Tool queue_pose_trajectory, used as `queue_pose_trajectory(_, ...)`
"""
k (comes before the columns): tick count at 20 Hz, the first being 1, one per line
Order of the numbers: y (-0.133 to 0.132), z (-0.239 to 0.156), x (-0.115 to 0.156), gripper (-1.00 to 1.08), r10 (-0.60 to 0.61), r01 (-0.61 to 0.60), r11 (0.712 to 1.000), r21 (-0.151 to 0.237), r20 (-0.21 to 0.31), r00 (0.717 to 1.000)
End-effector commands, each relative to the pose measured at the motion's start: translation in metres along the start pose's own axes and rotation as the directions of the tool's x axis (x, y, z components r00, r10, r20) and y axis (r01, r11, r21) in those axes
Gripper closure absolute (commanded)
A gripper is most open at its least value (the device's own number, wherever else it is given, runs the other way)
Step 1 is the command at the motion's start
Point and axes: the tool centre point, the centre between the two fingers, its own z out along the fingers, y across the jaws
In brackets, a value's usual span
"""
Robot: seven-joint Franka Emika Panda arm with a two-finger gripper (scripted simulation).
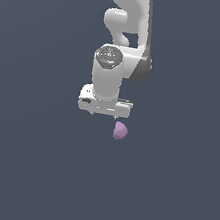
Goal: Pick up the object and move it to a goal position.
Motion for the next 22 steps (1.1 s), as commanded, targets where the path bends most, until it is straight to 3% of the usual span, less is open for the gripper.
queue_pose_trajectory(1, 0.000, 0.000, 0.000, -0.92, 0.000, 0.000, 1.000, 0.000, 0.000, 1.000)
queue_pose_trajectory(13, 0.010, 0.009, -0.007, -0.92, 0.001, -0.001, 1.000, 0.014, 0.039, 0.999)
queue_pose_trajectory(22, -0.023, 0.021, -0.002, -0.92, 0.012, -0.012, 1.000, 0.004, 0.000, 1.000)
